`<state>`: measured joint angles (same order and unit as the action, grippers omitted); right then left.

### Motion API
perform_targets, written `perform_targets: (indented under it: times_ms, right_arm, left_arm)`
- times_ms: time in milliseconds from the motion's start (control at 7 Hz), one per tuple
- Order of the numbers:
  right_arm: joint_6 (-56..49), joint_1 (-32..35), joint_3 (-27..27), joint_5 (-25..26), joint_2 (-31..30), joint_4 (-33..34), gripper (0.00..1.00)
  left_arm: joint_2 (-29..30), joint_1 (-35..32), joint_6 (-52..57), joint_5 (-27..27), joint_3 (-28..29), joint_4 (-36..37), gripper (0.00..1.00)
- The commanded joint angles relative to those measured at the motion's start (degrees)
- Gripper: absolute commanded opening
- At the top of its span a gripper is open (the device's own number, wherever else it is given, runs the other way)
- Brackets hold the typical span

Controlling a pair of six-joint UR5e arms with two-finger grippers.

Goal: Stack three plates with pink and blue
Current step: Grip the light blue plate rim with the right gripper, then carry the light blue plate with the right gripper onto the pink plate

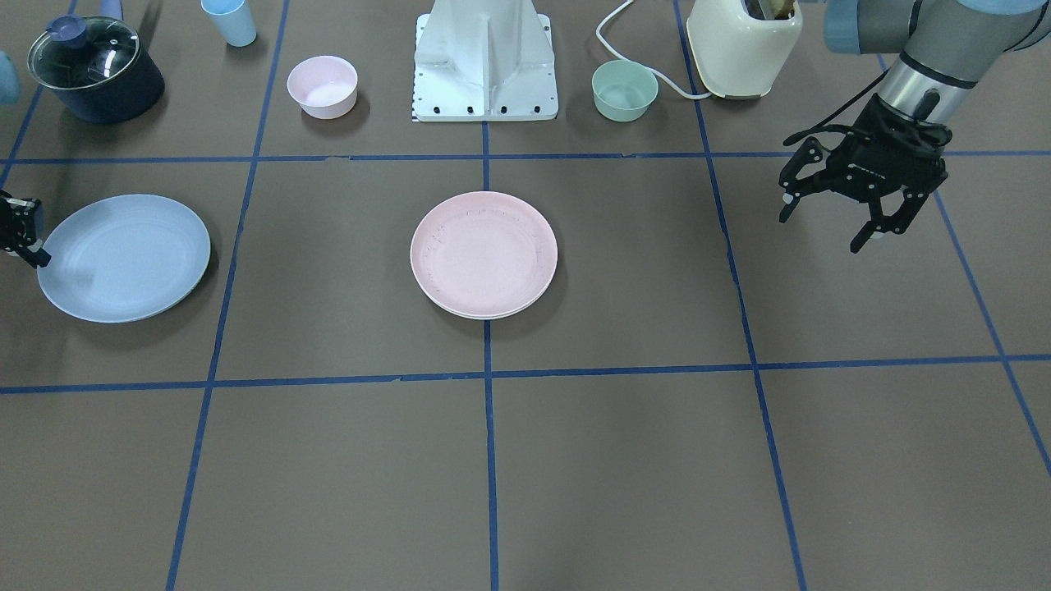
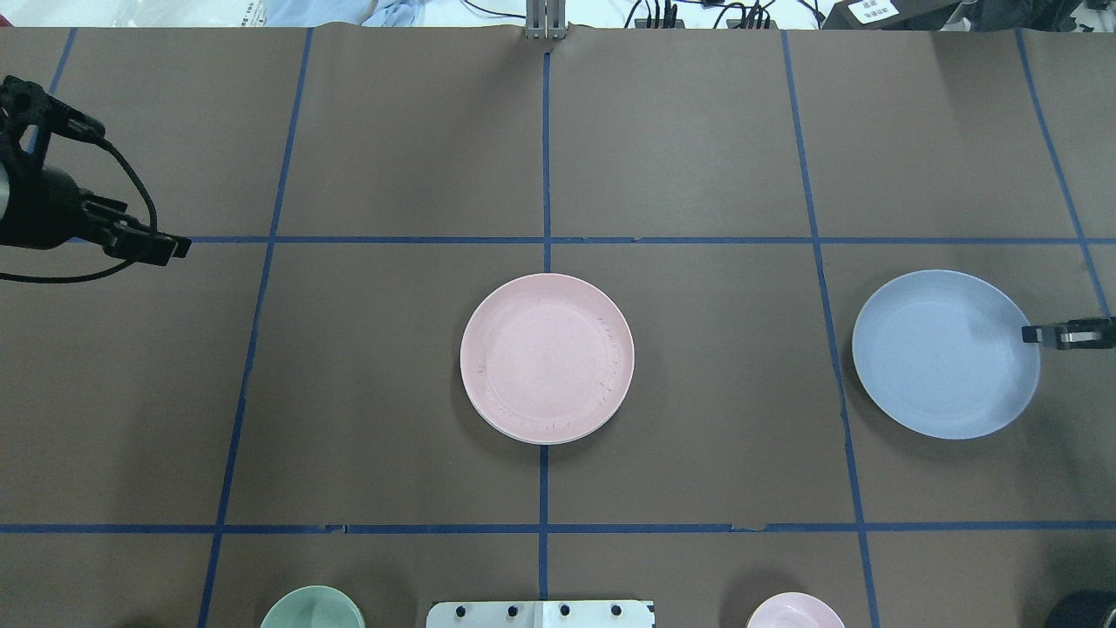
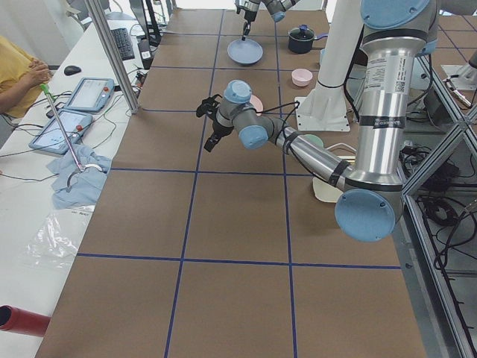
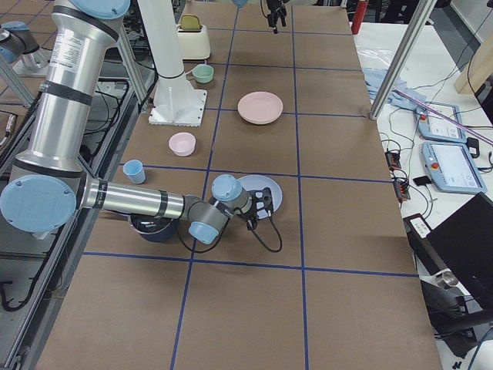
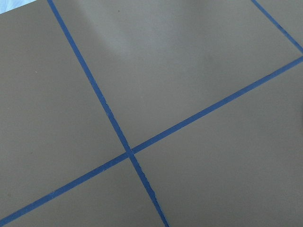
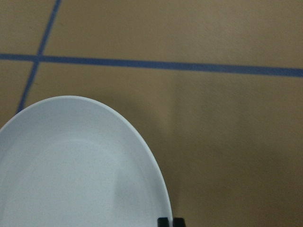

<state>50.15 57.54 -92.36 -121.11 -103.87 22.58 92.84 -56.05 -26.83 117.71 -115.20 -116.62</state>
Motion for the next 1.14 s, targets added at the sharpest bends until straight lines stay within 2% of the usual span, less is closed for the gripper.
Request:
perform_targets:
  times_ms: [0, 143, 286, 429, 571, 714, 1000]
  right_arm:
    - [10.18, -0.06, -1.94, -0.88, 8.64, -0.08, 0.00]
    - [14.58, -1.63, -2.90, -0.71, 12.26, -0.08, 0.00]
    - [20.11, -4.25, -4.39, -0.18, 15.42, 0.00, 0.00]
    - [22.52, -7.24, -5.89, 0.52, 17.37, 0.53, 0.00]
    - [22.80, -11.27, -6.51, 2.79, 18.52, 0.71, 0.00]
    - [23.33, -13.83, -7.04, 5.07, 21.23, 4.54, 0.00]
    - [23.94, -21.81, -15.35, 13.40, 26.25, 25.04, 0.00]
  left_arm:
    - [-0.03, -10.94, 14.97, 7.06, 0.76, 6.70, 1.00]
    - [-0.12, -17.18, 20.88, 9.62, 0.77, 13.81, 1.00]
    - [-3.95, -20.73, 22.07, 10.00, 0.85, 17.18, 1.00]
    - [-6.68, -24.68, 22.26, 9.83, 3.20, 17.13, 1.00]
    - [-7.49, -29.50, 27.91, 10.00, 6.36, 16.44, 1.00]
    - [-7.68, -31.03, 30.75, 10.09, 7.17, 17.82, 1.00]
    - [-8.91, -31.04, 31.05, 10.18, 6.65, 17.83, 1.00]
